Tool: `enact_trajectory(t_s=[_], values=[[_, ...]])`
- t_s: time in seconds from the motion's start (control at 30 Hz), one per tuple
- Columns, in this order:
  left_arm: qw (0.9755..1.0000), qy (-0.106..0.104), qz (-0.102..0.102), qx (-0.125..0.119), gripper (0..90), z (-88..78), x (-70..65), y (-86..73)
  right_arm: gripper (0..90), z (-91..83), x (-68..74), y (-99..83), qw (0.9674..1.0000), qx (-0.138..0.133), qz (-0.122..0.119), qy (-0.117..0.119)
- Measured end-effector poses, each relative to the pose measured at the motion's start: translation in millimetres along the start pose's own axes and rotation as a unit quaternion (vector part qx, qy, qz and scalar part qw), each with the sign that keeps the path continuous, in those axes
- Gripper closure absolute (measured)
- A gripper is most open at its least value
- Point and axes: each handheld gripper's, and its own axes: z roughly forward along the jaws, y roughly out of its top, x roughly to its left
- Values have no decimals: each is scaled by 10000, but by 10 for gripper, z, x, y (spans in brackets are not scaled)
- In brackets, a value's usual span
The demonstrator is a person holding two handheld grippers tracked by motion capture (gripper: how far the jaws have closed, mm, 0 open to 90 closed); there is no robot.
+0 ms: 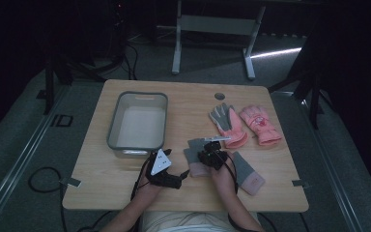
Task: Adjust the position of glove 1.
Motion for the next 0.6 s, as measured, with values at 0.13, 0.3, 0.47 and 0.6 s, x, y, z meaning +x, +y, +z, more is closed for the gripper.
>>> enact_trajectory(t_s=[0.13, 0.3, 0.47, 0.6], values=[[10000, -10, 0, 3, 0, 1, 1, 0, 609, 18, 31, 10, 10000, -16, -34, 44], [10000, -15, -3, -5, 0, -1, 2, 0, 510, -47, 25, 34, 9996, -61, -258, 98], [10000, -11, -3, -1, 0, 0, 1, 0, 516, -267, -145, 109, 9966, -330, -638, 410], [10000, 2, 9, 4, 0, 2, -2, 0, 544, -413, -336, 146, 9907, -325, -1153, 637]])
